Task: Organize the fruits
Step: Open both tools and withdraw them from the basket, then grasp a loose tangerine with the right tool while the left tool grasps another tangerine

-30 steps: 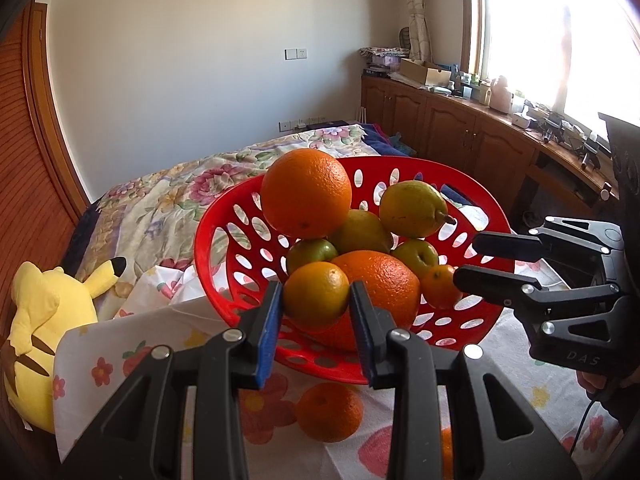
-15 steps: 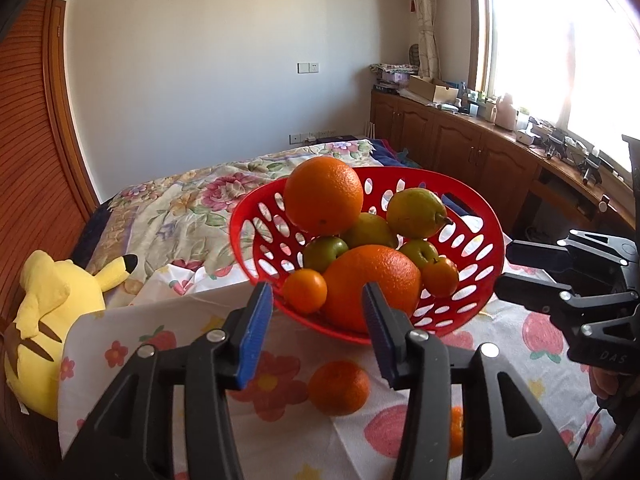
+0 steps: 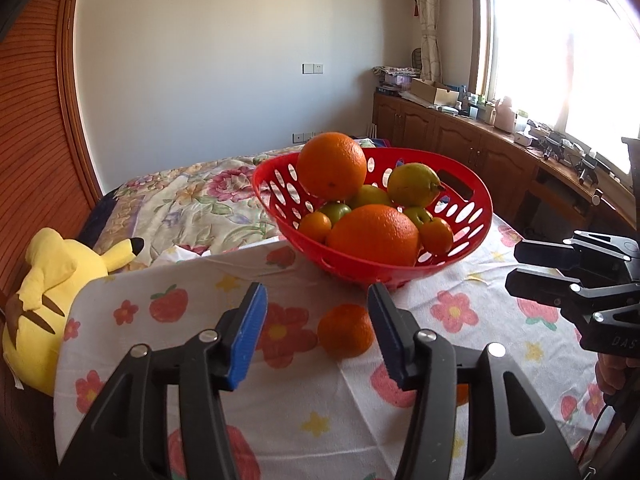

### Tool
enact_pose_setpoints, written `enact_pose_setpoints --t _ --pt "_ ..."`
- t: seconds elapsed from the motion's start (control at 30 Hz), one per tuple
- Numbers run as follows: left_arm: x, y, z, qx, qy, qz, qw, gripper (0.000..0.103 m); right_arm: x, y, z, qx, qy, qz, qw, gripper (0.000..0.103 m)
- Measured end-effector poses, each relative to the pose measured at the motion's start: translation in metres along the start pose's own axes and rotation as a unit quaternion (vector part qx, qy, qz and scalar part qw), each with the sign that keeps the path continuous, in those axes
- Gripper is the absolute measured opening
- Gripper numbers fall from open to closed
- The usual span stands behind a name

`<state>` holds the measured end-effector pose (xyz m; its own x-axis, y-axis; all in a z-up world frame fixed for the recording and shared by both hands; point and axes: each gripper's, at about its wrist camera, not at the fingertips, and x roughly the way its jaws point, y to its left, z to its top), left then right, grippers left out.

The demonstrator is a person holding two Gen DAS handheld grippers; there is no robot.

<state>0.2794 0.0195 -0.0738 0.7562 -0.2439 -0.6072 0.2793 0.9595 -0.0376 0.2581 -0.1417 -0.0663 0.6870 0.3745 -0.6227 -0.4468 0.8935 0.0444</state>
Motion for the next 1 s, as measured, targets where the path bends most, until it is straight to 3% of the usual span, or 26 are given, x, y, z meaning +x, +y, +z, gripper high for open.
enact_pose_setpoints --t 0.47,1.0 --pt "0.017 0.004 -0.028 -0.003 0.015 -0.006 0.9999 0.053 0.024 0.02 -0.026 0.01 0.045 0.014 0.999 0.047" --pt "0.025 0.005 -0.036 -0.006 0.02 -0.014 0.9997 0.053 0.046 0.038 -0.045 0.014 0.081 0.029 0.996 0.054"
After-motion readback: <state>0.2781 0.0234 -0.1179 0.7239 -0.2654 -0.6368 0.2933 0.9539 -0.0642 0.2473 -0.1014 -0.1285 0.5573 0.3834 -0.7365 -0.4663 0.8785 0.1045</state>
